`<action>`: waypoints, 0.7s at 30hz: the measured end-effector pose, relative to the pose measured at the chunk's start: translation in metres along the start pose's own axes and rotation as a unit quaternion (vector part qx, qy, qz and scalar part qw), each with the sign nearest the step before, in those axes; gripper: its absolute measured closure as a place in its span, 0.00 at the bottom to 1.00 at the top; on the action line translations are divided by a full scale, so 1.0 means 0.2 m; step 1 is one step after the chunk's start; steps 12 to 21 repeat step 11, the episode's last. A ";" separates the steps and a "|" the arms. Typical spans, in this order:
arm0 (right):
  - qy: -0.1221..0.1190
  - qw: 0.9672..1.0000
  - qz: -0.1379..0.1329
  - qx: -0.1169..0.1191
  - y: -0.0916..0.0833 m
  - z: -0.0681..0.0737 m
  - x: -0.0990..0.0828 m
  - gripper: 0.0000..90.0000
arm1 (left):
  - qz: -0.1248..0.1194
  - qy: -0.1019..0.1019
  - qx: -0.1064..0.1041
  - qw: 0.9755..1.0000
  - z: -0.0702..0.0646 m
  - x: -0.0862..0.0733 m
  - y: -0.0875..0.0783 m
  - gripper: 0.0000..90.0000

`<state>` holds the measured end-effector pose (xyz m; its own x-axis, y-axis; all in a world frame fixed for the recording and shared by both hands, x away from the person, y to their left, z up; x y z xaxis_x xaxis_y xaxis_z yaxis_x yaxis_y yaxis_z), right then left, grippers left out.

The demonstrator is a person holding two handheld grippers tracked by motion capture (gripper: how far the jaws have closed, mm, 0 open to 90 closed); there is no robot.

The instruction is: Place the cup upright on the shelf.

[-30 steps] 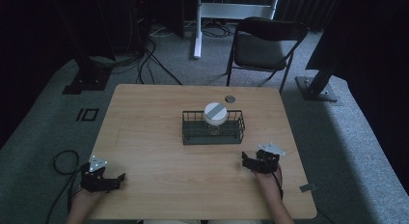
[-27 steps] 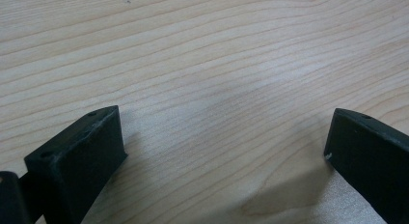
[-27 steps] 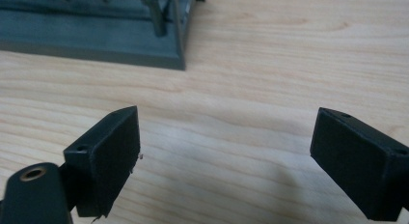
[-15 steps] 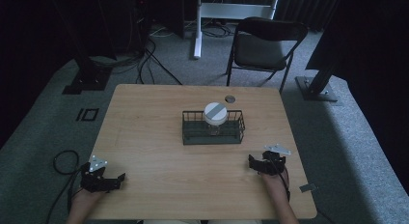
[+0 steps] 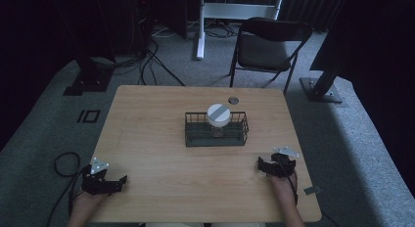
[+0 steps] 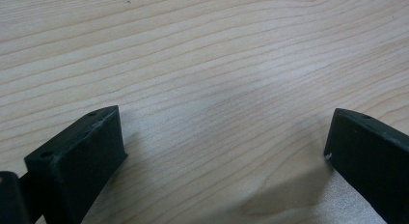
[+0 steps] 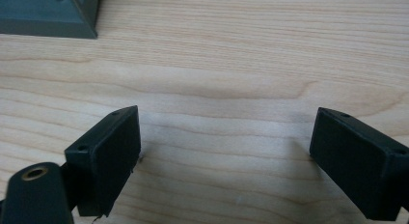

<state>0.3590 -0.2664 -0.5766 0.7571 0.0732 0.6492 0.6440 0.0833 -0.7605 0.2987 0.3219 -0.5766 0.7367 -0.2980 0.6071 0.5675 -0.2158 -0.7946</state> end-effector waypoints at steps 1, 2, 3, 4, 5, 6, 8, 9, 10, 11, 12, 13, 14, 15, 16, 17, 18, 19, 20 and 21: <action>0.000 1.000 0.000 0.001 0.00 0.00 0.00 0.12 | 0.000 0.000 0.000 1.000 0.00 0.00 0.00 0.01; 0.000 1.000 0.001 0.001 0.00 0.00 0.00 0.12 | 0.000 0.000 0.000 1.000 0.00 0.00 0.00 0.01; 0.000 1.000 0.002 0.001 0.00 0.00 0.00 0.12 | 0.000 0.000 0.000 1.000 0.00 0.00 0.00 0.01; 0.001 1.000 0.001 0.002 0.00 0.00 0.00 0.12 | 0.000 0.000 0.000 1.000 0.00 0.00 0.00 0.01; 0.003 1.000 0.002 0.004 0.00 0.00 0.00 0.12 | 0.000 0.000 0.000 1.000 0.00 0.00 0.00 0.01; 0.004 1.000 0.002 0.005 0.00 0.00 0.00 0.12 | 0.000 0.000 0.000 1.000 0.00 0.00 0.00 0.01; 0.005 1.000 0.002 0.007 0.00 0.00 0.00 0.12 | 0.000 0.000 0.000 1.000 0.00 0.00 0.00 0.01; 0.006 1.000 0.002 0.006 0.00 0.00 0.00 0.12 | 0.000 0.000 0.000 1.000 0.00 0.00 0.00 0.01; 0.005 1.000 0.002 0.006 0.00 0.00 0.00 0.12 | 0.000 0.000 0.000 1.000 0.00 0.00 0.00 0.01; 0.004 1.000 0.002 0.006 0.01 0.00 0.00 0.12 | 0.000 0.000 0.000 1.000 0.00 0.00 0.00 0.01; 0.004 1.000 0.002 0.006 0.01 0.00 0.00 0.12 | 0.000 0.000 0.000 1.000 0.00 0.00 0.00 0.01; 0.004 1.000 0.002 0.006 0.01 0.00 0.00 0.12 | 0.000 0.000 0.000 1.000 0.00 0.00 0.00 0.01; 0.004 1.000 0.002 0.006 0.01 0.00 0.00 0.12 | 0.000 0.000 0.000 1.000 0.00 0.00 0.00 0.01; 0.004 1.000 0.002 0.006 0.01 0.00 0.00 0.12 | 0.000 0.000 0.000 1.000 0.00 0.00 0.00 0.01; 0.004 1.000 0.002 0.006 0.01 0.00 0.00 0.12 | 0.000 0.000 0.000 1.000 0.00 0.00 0.00 0.01; 0.004 1.000 0.002 0.006 0.01 0.00 0.00 0.12 | 0.000 0.000 0.000 1.000 0.00 0.00 0.00 0.01; 0.004 1.000 0.002 0.006 0.01 0.00 0.00 0.12 | 0.000 0.000 0.000 1.000 0.00 0.00 0.00 0.01; 0.004 1.000 0.002 0.006 0.01 0.00 0.00 0.12 | 0.000 0.000 0.000 1.000 0.00 0.00 0.00 0.01; 0.004 1.000 0.002 0.006 0.01 0.00 0.00 0.12 | 0.000 0.000 0.000 1.000 0.00 0.00 0.00 0.01; 0.004 1.000 0.002 0.006 0.01 0.00 0.00 0.12 | 0.000 0.000 0.000 1.000 0.00 0.00 0.00 0.01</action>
Point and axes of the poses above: each handheld gripper's, and its own axes: y roughly forward along the jaws, x roughly out of its top, z roughly to its left, the point moved 4 cm from there along y, roughly forward along the jaws, and after that the axes turned 6 degrees about z, right-handed, at the moved point
